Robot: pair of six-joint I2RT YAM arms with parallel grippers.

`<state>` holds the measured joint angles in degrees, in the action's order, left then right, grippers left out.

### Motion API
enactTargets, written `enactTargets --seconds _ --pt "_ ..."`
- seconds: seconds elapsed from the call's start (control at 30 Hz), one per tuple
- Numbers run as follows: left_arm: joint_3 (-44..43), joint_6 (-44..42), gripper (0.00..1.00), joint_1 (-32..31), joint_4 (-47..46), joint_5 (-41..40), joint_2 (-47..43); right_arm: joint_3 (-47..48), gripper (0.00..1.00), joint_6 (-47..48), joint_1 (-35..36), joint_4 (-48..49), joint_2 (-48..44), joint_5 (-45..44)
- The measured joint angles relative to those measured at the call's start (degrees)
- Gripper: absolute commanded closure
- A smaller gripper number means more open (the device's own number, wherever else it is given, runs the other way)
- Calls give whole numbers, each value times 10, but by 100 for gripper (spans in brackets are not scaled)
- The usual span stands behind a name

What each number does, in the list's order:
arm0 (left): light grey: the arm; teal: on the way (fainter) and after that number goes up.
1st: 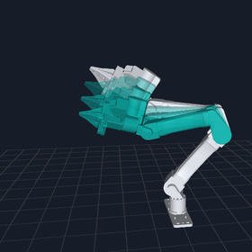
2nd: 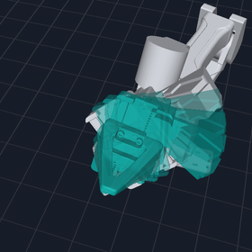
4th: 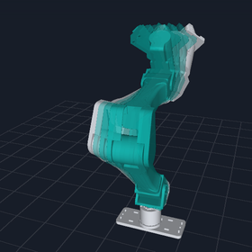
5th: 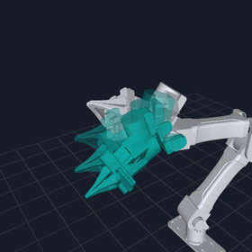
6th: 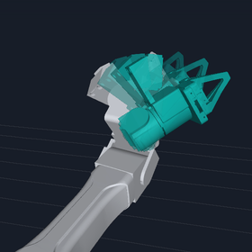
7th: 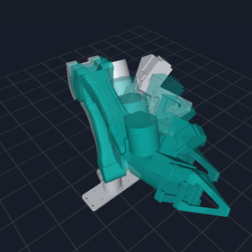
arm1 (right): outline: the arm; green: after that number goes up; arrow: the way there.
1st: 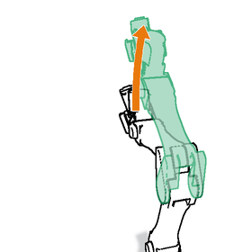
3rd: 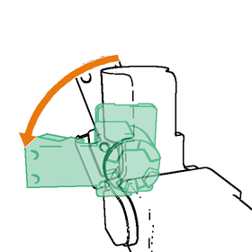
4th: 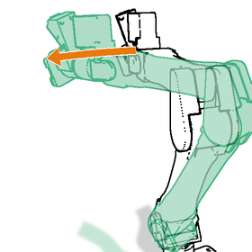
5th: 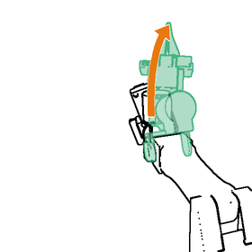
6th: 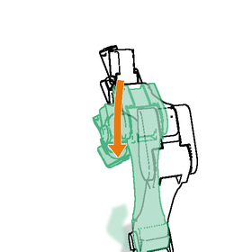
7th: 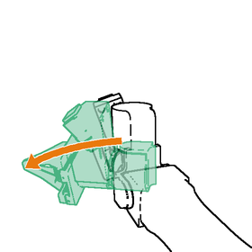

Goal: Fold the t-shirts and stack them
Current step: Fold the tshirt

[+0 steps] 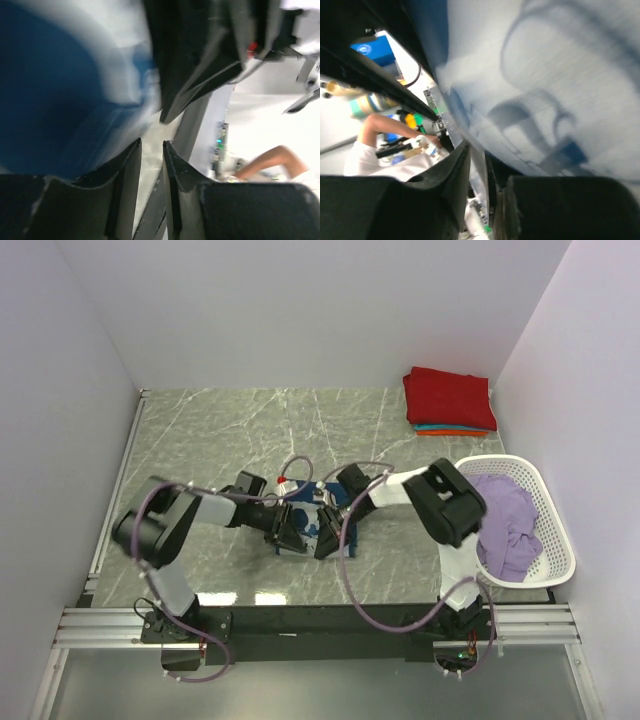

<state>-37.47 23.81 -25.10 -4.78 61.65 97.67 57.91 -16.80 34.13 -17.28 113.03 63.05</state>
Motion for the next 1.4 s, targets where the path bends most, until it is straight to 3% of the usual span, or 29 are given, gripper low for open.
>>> enactTargets --seconds 0.1,0.2,0.63,0.77,0.9,1.07,1.2,1.4 --pt "-21 1 69 13 16 23 91 8 76 34 -10 6 46 25" --pt "-41 9 68 38 25 63 122 9 75 39 -16 6 47 24" --pt "-28 -13 60 123 72 45 85 10 72 122 -48 -129 16 -48" --pt "-27 -39 58 125 101 23 42 21 72 153 -57 -192 7 -83" --pt "-17 -62 57 123 103 15 -59 39 72 180 -84 -240 -9 -119" --pt "-14 -82 61 54 90 16 -139 39 72 182 -89 -238 -65 -108" --pt "-7 -81 62 15 83 12 -96 39 72 182 -72 -230 -66 -91" --pt "-17 -78 60 16 91 -7 36 39 73 196 -90 -243 -1 -90"
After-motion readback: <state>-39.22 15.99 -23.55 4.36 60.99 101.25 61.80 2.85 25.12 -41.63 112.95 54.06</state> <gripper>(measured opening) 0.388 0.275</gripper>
